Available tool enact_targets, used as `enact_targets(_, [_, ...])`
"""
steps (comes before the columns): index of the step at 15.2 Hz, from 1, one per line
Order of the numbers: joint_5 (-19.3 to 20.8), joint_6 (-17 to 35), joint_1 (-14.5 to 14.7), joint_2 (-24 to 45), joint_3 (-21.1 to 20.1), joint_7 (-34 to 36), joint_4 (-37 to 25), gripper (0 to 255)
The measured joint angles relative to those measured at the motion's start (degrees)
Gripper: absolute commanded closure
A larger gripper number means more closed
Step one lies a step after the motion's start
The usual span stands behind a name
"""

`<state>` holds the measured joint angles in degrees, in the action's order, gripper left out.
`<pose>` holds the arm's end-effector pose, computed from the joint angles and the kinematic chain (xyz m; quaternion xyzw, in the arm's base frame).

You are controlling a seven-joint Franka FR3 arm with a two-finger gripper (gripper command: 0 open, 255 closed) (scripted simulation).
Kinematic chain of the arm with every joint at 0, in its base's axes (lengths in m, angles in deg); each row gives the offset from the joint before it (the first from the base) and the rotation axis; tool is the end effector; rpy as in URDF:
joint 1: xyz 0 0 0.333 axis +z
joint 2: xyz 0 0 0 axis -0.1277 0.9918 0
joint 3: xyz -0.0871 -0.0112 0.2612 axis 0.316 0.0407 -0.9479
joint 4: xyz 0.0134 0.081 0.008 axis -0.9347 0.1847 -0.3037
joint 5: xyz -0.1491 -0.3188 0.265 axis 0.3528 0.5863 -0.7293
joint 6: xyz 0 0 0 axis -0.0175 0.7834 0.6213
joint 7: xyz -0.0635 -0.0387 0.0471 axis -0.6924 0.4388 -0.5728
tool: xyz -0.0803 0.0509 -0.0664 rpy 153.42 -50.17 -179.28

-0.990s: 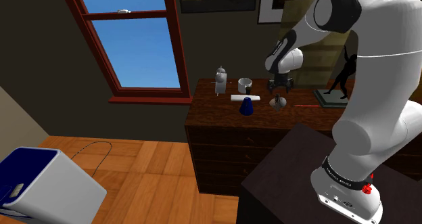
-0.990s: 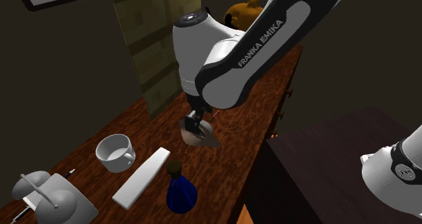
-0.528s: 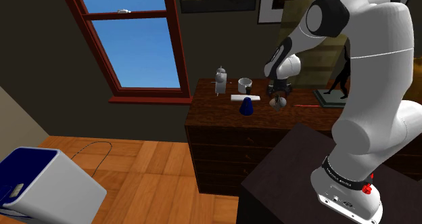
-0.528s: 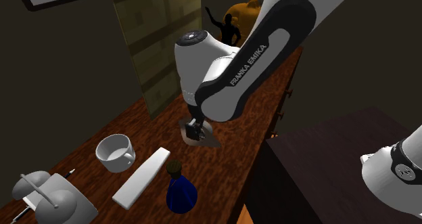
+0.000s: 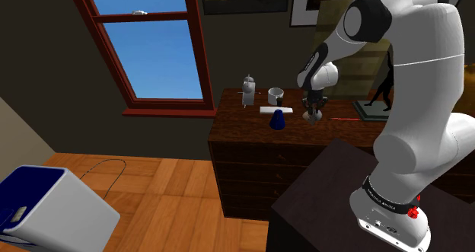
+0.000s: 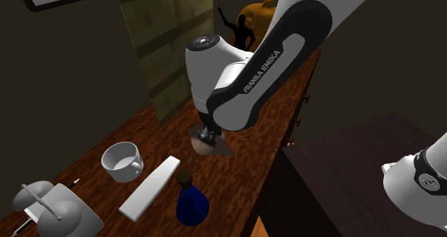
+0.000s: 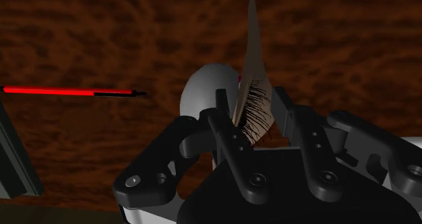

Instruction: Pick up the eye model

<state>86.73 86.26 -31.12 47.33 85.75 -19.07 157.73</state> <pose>0.4449 -0.3534 0.0804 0.9166 -0.3968 -0.0172 0.0459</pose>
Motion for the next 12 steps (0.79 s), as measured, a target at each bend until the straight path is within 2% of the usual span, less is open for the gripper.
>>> enact_targets(5, [0.1, -0.3, 0.0, -0.3, 0.1, 0.0, 0.1, 255])
enact_targets(12, [1.2, -4.0, 0.8, -4.6, 1.1, 0.5, 0.6, 255])
